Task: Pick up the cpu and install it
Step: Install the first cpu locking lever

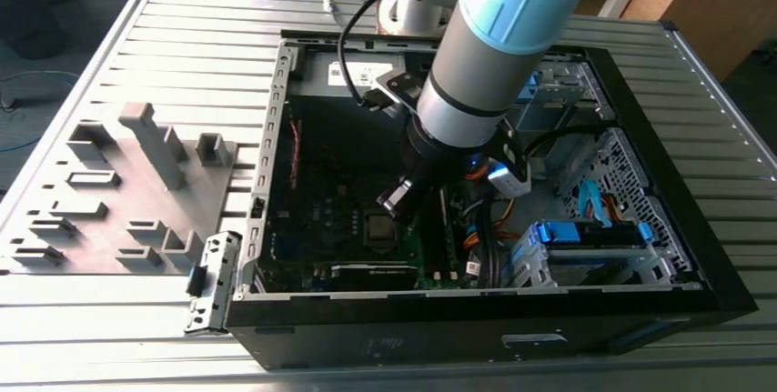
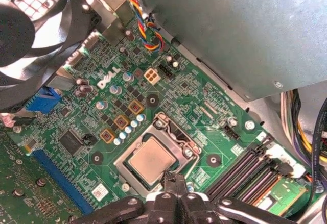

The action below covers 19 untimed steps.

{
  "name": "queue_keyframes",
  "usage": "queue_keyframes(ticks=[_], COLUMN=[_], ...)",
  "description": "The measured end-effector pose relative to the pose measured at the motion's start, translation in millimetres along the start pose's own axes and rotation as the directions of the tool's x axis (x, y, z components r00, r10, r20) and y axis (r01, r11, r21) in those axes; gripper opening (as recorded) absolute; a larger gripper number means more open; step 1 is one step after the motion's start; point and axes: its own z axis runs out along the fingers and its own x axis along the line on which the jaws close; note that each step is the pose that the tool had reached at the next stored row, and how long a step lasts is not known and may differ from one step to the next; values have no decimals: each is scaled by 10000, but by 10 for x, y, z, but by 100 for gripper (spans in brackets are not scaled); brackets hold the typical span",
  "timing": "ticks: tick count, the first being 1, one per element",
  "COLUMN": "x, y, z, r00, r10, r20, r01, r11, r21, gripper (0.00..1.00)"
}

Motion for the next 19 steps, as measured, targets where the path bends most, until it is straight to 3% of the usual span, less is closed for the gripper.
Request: queue_keyframes(ticks=[13,19], x=[28,28], y=[-29,-29], z=[115,118], r00=[10000,10000], r10=[41,42], r20=[-35,-35], r01=[-40,-42], r11=[10000,10000], r21=[36,37], gripper=[11,11])
